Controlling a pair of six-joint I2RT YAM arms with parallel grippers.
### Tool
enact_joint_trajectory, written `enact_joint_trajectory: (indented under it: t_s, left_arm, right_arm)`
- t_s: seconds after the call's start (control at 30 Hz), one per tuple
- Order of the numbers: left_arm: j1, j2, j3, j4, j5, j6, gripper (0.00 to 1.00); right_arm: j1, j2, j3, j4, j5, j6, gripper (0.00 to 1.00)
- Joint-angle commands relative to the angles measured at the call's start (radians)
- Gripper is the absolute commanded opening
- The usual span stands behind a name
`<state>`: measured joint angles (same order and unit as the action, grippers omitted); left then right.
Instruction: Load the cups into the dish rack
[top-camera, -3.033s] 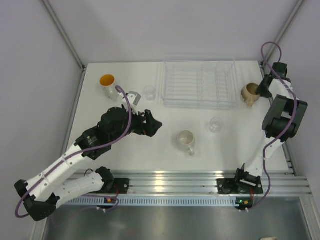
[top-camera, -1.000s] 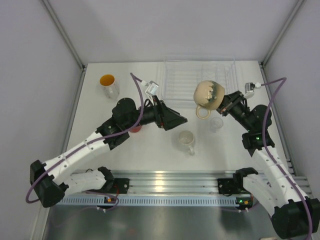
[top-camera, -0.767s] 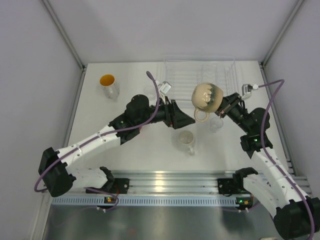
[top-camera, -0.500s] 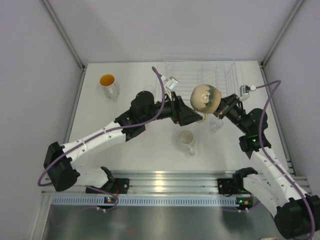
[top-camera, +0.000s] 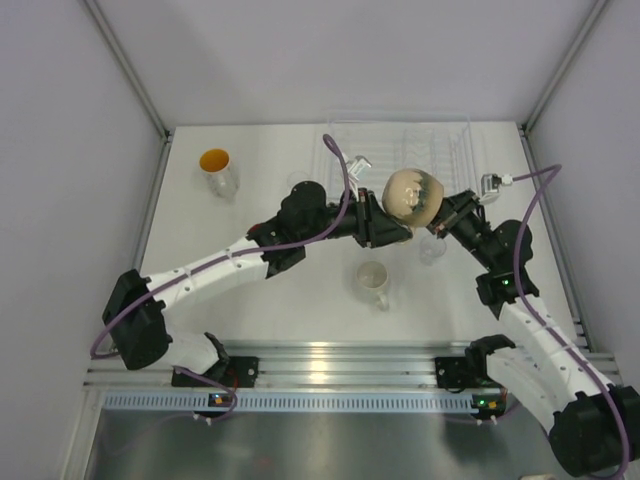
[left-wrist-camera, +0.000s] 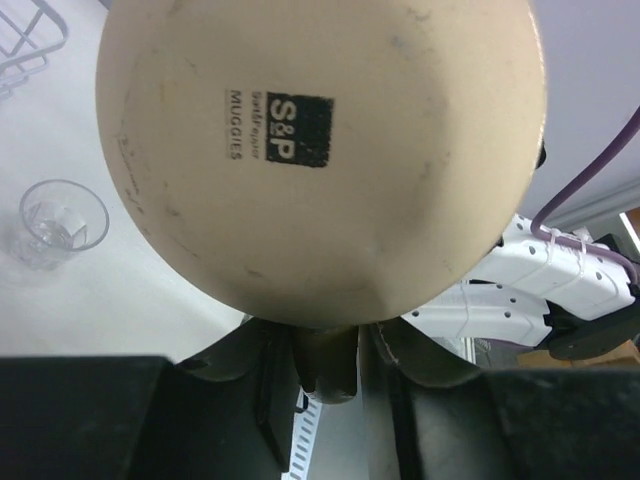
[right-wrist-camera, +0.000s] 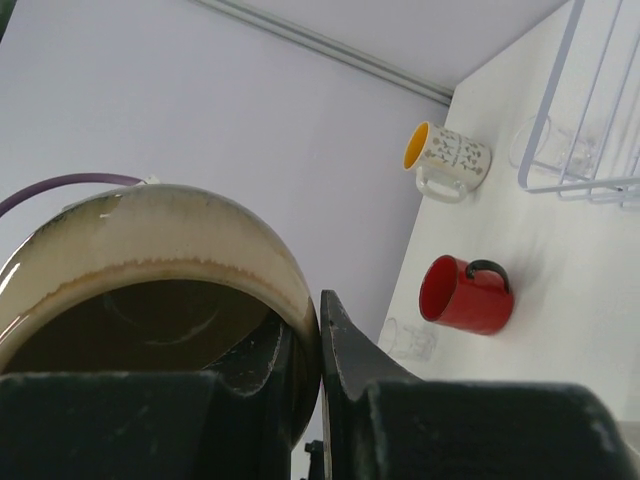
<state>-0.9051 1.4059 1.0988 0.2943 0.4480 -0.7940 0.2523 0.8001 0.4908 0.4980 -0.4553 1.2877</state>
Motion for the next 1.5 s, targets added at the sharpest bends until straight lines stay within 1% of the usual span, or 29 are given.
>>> enact_joint_trajectory:
  t_s: [0.0, 0.03, 0.07, 0.17, 0.27, 0.37, 0.4, 0.47, 0.5, 0.57, 0.63, 0.67, 0.7, 0.77, 0.8, 0.87, 0.9, 0.97, 1.0, 1.03, 1.1, 1.17, 1.33, 1.37, 1.43, 1.47]
  left_arm:
    - [-0.003, 0.014, 0.052, 0.103, -0.018, -0.022, 0.31]
    - [-0.003, 0.018, 0.056, 0.108, -0.02, -0.028, 0.27]
    - [-0.003, 0.021, 0.059, 0.108, -0.02, -0.03, 0.16]
    - [-0.003, 0.027, 0.062, 0.108, -0.043, -0.028, 0.0]
    - [-0.003, 0.015, 0.061, 0.108, -0.084, -0.002, 0.0]
    - [-0.003, -0.007, 0.064, 0.106, -0.121, 0.044, 0.0]
    - [-0.003, -0.01, 0.065, 0.108, -0.129, 0.064, 0.0]
    - [-0.003, -0.018, 0.076, 0.092, -0.158, 0.084, 0.0]
    - [-0.003, -0.018, 0.093, 0.063, -0.167, 0.107, 0.0]
    - [-0.003, -0.01, 0.117, 0.022, -0.192, 0.131, 0.0]
    - [-0.002, -0.002, 0.159, -0.035, -0.209, 0.173, 0.0]
    - [-0.002, 0.005, 0.17, -0.047, -0.228, 0.186, 0.0]
    - [-0.002, 0.007, 0.182, -0.061, -0.241, 0.215, 0.0]
    - [-0.002, 0.016, 0.216, -0.107, -0.284, 0.246, 0.0]
    - [-0.002, 0.021, 0.226, -0.122, -0.304, 0.283, 0.0]
    - [0.0, 0.028, 0.259, -0.165, -0.34, 0.324, 0.0]
    - [0.0, 0.042, 0.272, -0.179, -0.391, 0.364, 0.0]
    - [0.005, 0.06, 0.315, -0.222, -0.432, 0.404, 0.0]
    - [0.008, 0.073, 0.329, -0.233, -0.484, 0.442, 0.0]
    - [0.009, 0.094, 0.341, -0.244, -0.503, 0.459, 0.0]
    - [0.023, 0.123, 0.381, -0.257, -0.531, 0.495, 0.0]
    - [0.053, 0.172, 0.426, -0.267, -0.534, 0.5, 0.0]
    - [0.135, 0.303, 0.524, -0.273, -0.503, 0.516, 0.0]
    - [0.156, 0.355, 0.558, -0.274, -0.506, 0.522, 0.0]
    - [0.176, 0.402, 0.588, -0.274, -0.523, 0.547, 0.0]
    - [0.195, 0.457, 0.623, -0.276, -0.537, 0.558, 0.0]
  right_arm:
    - [0.022, 0.001, 0.0, 0.162, 0.004, -0.001, 0.0]
    - [0.024, 0.004, -0.001, 0.165, 0.004, 0.001, 0.0]
    - [0.022, 0.005, -0.006, 0.169, 0.0, -0.001, 0.0]
    - [0.024, 0.021, -0.009, 0.175, -0.006, -0.008, 0.0]
    - [0.024, 0.022, -0.011, 0.172, -0.011, -0.021, 0.01]
    - [0.022, 0.014, 0.0, 0.139, -0.013, -0.042, 0.17]
    - [0.021, 0.01, 0.005, 0.122, -0.014, -0.05, 0.3]
    - [0.018, 0.002, 0.021, 0.073, -0.013, -0.076, 0.39]
    - [0.016, -0.001, 0.029, 0.056, -0.008, -0.086, 0.45]
    - [0.015, -0.01, 0.049, -0.013, -0.002, -0.119, 0.51]
    - [0.008, -0.025, 0.072, -0.077, 0.016, -0.146, 0.59]
    - [0.007, -0.039, 0.081, -0.145, 0.027, -0.175, 0.63]
    - [0.004, -0.045, 0.091, -0.191, 0.052, -0.191, 0.72]
    - [-0.002, -0.061, 0.12, -0.277, 0.082, -0.246, 0.8]
    - [-0.004, -0.077, 0.129, -0.365, 0.113, -0.264, 0.87]
    - [-0.007, -0.097, 0.152, -0.438, 0.142, -0.316, 0.93]
    - [-0.01, -0.12, 0.157, -0.491, 0.171, -0.33, 0.99]
    - [-0.01, -0.157, 0.173, -0.553, 0.199, -0.369, 0.99]
    - [-0.011, -0.168, 0.181, -0.573, 0.228, -0.379, 0.99]
    - [-0.01, -0.176, 0.196, -0.619, 0.24, -0.399, 0.99]
    - [-0.011, -0.203, 0.21, -0.651, 0.269, -0.418, 0.99]
    - [-0.012, -0.225, 0.235, -0.694, 0.288, -0.444, 0.99]
    - [-0.012, -0.269, 0.273, -0.736, 0.31, -0.505, 0.99]
    - [-0.012, -0.282, 0.276, -0.748, 0.313, -0.511, 0.99]
    - [-0.013, -0.295, 0.285, -0.765, 0.329, -0.533, 0.99]
    - [-0.012, -0.311, 0.287, -0.783, 0.339, -0.541, 0.99]
